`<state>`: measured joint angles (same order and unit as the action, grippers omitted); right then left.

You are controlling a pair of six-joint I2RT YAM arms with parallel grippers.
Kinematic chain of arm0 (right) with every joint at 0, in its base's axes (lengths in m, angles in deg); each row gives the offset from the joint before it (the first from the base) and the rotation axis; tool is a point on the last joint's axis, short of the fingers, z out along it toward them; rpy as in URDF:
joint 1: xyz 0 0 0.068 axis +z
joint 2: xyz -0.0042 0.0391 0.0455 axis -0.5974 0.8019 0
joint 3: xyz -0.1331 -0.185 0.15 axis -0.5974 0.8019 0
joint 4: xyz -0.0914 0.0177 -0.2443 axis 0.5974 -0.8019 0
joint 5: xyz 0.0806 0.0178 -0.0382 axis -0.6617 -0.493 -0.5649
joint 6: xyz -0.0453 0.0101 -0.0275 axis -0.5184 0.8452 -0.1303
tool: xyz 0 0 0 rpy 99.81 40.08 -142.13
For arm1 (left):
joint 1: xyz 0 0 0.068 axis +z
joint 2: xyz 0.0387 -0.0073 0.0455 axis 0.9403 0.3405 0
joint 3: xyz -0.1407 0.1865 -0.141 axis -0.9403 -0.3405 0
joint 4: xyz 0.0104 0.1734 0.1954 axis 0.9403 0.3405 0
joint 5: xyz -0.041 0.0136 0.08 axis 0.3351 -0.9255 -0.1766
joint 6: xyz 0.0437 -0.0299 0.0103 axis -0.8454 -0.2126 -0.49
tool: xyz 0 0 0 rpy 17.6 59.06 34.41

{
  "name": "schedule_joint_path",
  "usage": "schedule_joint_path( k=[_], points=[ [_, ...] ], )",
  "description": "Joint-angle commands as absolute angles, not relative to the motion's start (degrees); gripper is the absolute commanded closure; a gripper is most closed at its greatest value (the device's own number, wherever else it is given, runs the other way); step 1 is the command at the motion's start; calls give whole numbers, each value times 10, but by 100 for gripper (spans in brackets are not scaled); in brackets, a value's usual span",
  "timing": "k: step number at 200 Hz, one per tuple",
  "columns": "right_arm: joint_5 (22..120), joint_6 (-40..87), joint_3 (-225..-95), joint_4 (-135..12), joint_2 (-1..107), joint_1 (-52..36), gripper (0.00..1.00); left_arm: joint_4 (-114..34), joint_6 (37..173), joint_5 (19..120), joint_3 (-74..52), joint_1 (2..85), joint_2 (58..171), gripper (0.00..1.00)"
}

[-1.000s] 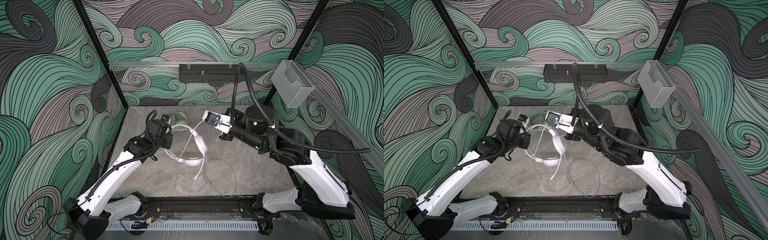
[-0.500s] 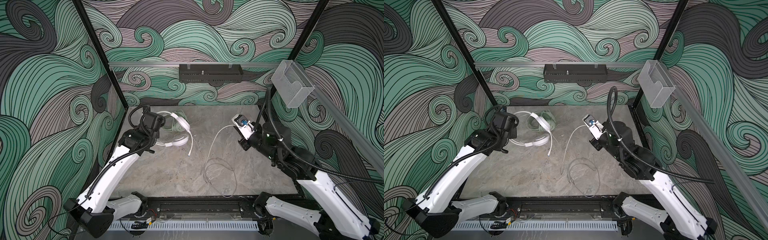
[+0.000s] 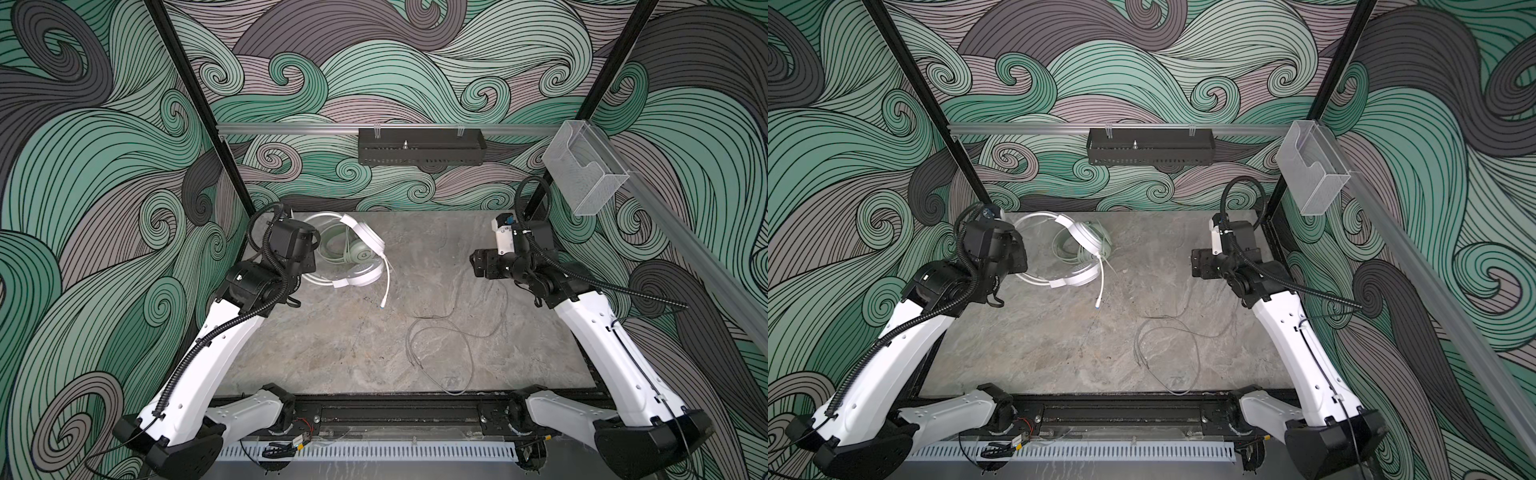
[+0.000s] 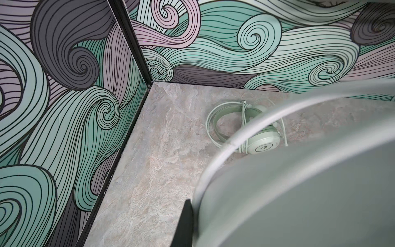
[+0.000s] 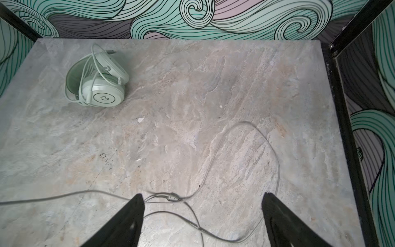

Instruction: Wrap the headphones

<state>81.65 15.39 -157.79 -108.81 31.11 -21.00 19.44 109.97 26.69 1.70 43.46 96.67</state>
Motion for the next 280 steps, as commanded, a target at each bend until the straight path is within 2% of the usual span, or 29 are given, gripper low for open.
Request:
schedule_joint_path(
  k=[1, 18, 49, 64, 96, 157, 232, 280],
  points=[
    [744, 228, -1585, -1138, 290, -222, 11, 162, 1102, 286, 60, 440, 967, 100],
    [679, 283, -1581, -1144, 284, -222, 11, 129, 1079, 310, 70, 443, 973, 100],
    [568, 476, -1497, -1075, 260, -229, 10, 89, 1053, 370, 105, 443, 997, 100],
    [539, 574, -1436, -1009, 243, -229, 1, 91, 1053, 382, 124, 443, 1010, 100],
    [530, 691, -1325, -911, 231, -226, 0, 75, 1057, 415, 121, 443, 1014, 100],
    [561, 764, -1246, -749, 345, -174, 1, 43, 1063, 475, 92, 442, 998, 100],
    [580, 763, -1284, -703, 479, -135, 3, 40, 1057, 478, 91, 439, 984, 100],
    [576, 754, -1285, -680, 529, -130, 10, 44, 1052, 476, 93, 439, 978, 100]
  ],
)
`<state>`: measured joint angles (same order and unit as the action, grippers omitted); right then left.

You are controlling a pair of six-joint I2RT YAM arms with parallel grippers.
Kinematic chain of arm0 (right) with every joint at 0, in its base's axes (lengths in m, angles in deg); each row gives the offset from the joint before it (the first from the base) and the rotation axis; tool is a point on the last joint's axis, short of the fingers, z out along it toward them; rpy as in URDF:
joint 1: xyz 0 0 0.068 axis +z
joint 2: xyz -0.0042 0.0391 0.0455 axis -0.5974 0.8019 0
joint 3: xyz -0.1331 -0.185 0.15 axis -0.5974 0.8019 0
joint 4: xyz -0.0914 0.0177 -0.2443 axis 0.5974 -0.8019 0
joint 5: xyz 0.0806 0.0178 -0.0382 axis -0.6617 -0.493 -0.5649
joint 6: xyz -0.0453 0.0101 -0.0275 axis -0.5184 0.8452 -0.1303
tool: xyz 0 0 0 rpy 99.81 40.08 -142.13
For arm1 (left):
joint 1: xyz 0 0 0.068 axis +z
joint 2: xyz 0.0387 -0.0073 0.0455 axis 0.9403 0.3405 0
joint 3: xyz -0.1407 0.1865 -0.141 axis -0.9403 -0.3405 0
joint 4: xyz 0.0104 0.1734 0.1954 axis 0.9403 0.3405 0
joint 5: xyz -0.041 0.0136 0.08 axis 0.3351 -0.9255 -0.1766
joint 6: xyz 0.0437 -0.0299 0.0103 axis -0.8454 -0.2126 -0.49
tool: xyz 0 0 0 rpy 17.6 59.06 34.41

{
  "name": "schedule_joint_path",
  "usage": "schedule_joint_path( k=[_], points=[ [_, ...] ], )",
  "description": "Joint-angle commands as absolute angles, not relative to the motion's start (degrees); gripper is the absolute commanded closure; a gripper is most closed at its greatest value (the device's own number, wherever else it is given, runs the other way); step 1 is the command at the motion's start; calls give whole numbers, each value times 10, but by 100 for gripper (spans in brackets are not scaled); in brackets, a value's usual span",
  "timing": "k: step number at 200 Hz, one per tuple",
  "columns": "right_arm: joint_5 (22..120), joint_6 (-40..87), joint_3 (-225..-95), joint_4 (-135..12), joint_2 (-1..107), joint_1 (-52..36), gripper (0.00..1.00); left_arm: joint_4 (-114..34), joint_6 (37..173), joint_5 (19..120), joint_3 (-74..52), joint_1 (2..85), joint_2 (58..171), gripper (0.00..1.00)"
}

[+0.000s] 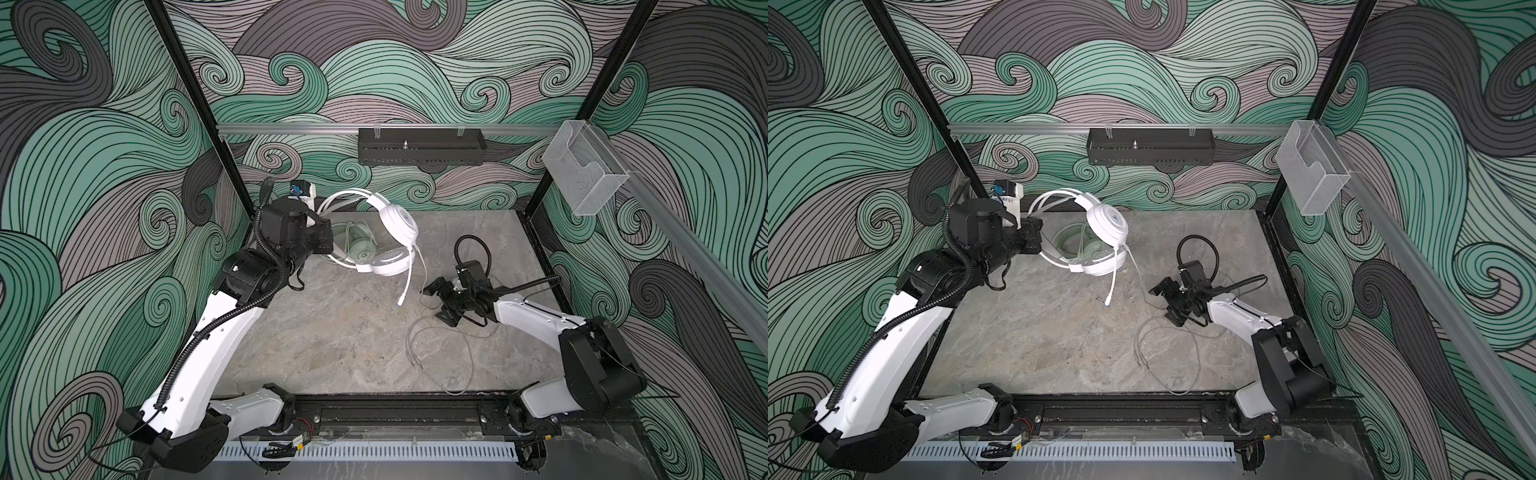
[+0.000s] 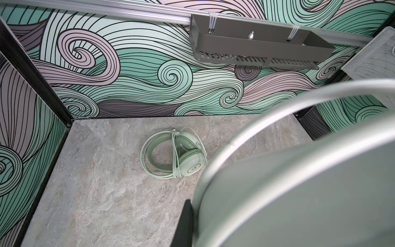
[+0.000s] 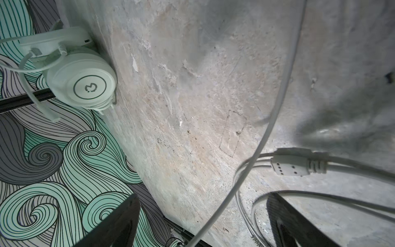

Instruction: Wrap the headphones

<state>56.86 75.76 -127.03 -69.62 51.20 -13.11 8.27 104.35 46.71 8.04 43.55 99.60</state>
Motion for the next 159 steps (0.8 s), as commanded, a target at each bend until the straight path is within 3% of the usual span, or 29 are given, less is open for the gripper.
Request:
schedule_joint_path(
  k=[1, 29, 87, 147, 159],
  points=[
    [575, 754, -1285, -679, 530, -130, 10, 43, 1052, 476, 93, 440, 978, 100],
    [569, 756, -1283, -658, 554, -129, 22, 41, 1051, 479, 94, 440, 980, 100],
    [563, 749, -1294, -650, 585, -119, 32, 40, 1048, 477, 99, 440, 985, 100],
    [549, 739, -1299, -637, 582, -128, 99, 41, 1043, 473, 94, 440, 982, 100],
    [556, 710, -1310, -665, 561, -140, 100, 45, 1040, 469, 94, 440, 980, 100]
  ],
)
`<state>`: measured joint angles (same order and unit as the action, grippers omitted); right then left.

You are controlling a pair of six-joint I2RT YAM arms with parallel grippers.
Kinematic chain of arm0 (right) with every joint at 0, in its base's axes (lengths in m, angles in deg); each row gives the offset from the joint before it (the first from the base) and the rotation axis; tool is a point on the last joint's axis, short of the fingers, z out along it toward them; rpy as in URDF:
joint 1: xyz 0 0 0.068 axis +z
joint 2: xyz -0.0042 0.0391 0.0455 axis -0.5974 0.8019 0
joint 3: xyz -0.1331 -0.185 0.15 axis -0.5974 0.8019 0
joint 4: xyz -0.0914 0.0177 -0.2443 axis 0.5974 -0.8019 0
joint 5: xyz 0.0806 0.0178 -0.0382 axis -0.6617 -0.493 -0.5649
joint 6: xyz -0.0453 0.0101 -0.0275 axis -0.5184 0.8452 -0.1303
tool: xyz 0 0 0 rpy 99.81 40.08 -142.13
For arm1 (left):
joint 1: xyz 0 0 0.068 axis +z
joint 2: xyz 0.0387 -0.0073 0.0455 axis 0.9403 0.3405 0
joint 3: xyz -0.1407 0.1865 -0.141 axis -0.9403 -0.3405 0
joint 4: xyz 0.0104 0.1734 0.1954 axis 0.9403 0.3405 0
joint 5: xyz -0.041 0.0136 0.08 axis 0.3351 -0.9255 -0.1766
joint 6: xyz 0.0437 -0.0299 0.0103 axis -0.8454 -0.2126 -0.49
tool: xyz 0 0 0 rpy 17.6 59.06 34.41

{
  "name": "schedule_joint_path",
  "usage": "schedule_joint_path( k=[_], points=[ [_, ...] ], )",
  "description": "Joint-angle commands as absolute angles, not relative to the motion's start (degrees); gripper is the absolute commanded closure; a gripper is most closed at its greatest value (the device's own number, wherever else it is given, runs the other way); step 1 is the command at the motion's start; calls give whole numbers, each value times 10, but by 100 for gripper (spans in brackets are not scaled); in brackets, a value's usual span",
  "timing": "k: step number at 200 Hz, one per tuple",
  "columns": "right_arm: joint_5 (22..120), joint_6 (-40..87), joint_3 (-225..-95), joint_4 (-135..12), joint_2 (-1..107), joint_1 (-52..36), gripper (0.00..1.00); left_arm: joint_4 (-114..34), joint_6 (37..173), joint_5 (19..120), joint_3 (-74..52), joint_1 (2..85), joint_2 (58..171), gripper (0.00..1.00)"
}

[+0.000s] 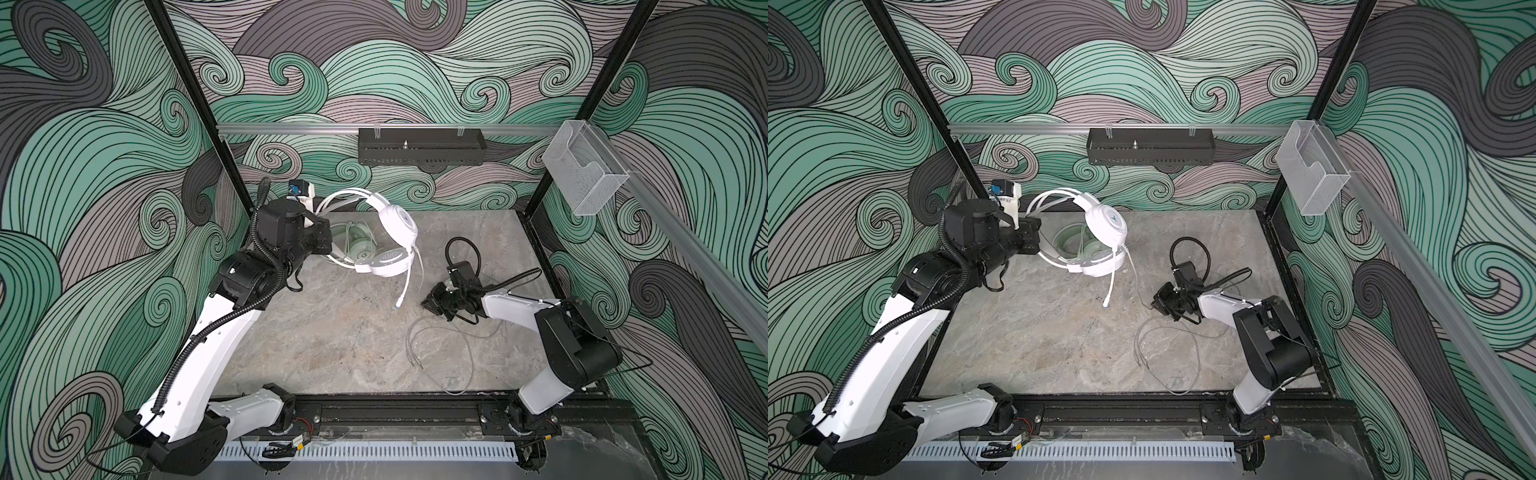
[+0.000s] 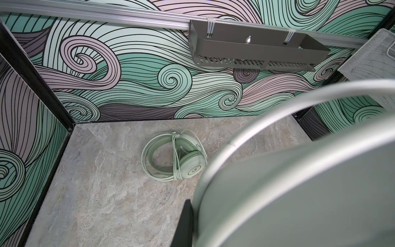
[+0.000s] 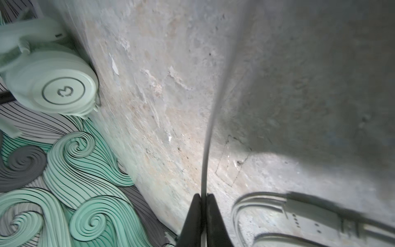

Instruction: Wrap the headphones

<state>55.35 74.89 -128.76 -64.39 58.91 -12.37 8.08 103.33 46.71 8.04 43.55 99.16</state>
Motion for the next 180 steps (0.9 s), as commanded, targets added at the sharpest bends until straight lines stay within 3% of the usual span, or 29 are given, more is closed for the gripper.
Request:
schedule_joint_path(
  k=[1, 48, 89, 127, 180],
  points=[
    [557, 706, -1312, -669, 559, -142, 100, 45, 1040, 469, 94, 440, 980, 100],
    [652, 488, -1438, -896, 428, -211, 100, 52, 1027, 446, 74, 442, 965, 100],
    [752, 302, -1589, -1005, 371, -192, 100, 53, 1008, 436, 40, 443, 953, 100],
    [840, 164, -1723, -1072, 349, -98, 100, 51, 993, 443, 9, 443, 953, 100],
    [944, 69, -1903, -1128, 406, 121, 100, 38, 983, 484, -18, 428, 972, 100]
  ],
)
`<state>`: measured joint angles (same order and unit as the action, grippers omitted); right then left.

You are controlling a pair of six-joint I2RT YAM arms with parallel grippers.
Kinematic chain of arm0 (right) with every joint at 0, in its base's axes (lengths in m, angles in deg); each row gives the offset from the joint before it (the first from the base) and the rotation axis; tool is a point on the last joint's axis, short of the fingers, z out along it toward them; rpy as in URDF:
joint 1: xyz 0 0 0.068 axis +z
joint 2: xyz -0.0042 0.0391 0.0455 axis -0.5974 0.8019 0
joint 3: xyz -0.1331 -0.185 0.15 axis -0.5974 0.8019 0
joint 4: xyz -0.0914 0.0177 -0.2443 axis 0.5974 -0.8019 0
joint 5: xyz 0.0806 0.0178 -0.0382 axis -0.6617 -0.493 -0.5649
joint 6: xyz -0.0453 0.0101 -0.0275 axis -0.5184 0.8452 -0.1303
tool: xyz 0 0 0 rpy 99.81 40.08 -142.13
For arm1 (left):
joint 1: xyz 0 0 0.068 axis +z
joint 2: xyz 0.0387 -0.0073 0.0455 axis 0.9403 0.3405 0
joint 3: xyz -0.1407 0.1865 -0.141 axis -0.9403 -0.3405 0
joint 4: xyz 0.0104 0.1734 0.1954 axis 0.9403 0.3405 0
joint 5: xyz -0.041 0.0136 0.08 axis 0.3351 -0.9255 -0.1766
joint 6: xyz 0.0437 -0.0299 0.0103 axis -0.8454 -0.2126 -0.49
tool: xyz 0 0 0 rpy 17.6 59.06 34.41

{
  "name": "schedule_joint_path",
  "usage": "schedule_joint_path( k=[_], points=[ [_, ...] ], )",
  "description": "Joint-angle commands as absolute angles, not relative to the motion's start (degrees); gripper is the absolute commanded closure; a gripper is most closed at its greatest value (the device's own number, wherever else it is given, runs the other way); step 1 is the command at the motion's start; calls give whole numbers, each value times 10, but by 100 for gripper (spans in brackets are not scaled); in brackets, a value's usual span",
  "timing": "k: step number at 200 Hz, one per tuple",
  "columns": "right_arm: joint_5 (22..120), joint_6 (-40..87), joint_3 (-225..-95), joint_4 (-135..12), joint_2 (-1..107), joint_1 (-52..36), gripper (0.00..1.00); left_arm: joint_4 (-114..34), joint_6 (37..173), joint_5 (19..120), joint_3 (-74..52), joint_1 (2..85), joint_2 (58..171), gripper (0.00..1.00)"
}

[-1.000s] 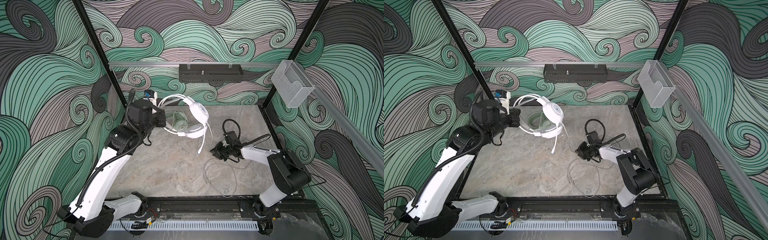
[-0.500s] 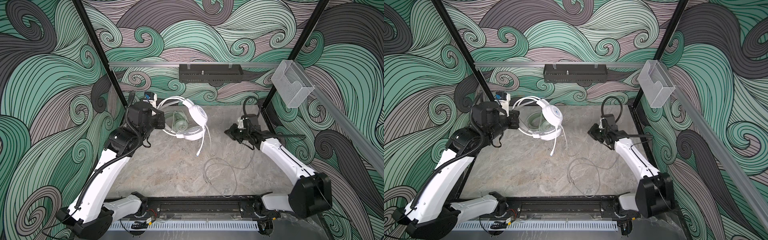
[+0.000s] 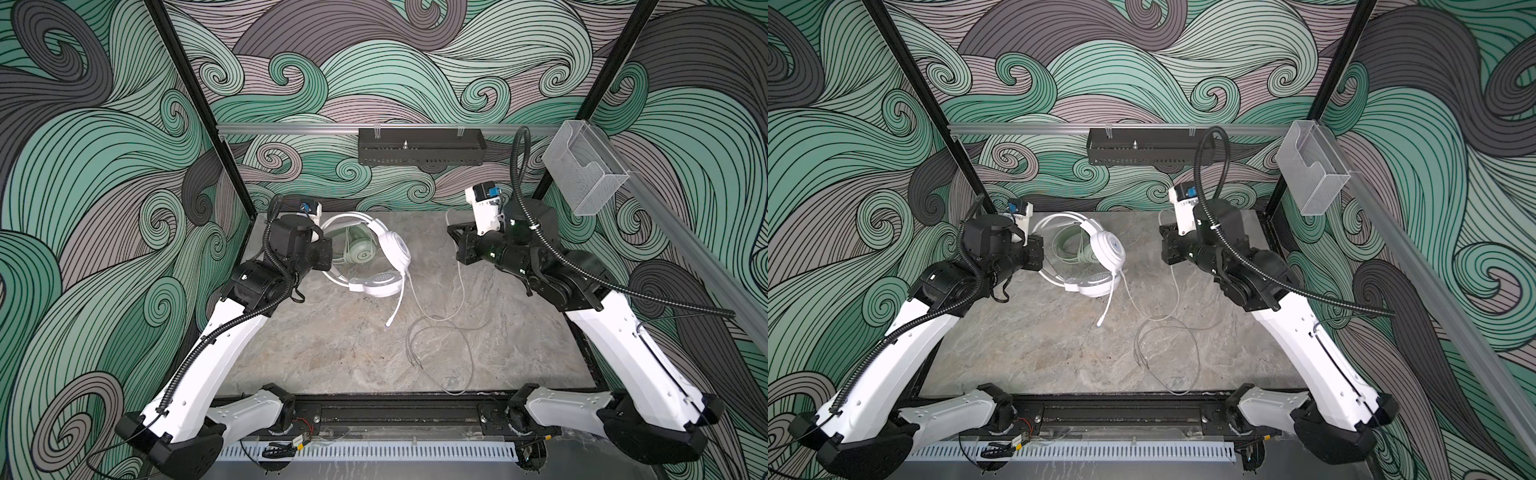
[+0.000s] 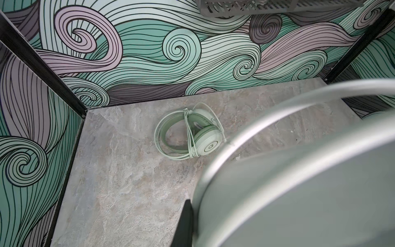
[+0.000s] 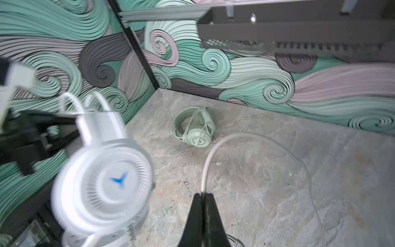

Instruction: Wrap the headphones

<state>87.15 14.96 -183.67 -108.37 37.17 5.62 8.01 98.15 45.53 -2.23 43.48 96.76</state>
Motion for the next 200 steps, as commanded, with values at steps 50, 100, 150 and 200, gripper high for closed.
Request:
schedule_joint_path(
  k=[50, 100, 150, 200],
  points=[
    [927, 45, -2066, -1131, 493, 164, 100, 29, 980, 486, -27, 371, 989, 100],
    [922, 65, -2154, -1124, 567, 167, 100, -21, 987, 491, -44, 288, 1008, 100],
    [932, 81, -2137, -1129, 587, 167, 100, -72, 982, 518, -73, 249, 991, 100],
    [971, 60, -2098, -1131, 582, 138, 100, -109, 970, 606, -89, 242, 955, 100]
  ],
)
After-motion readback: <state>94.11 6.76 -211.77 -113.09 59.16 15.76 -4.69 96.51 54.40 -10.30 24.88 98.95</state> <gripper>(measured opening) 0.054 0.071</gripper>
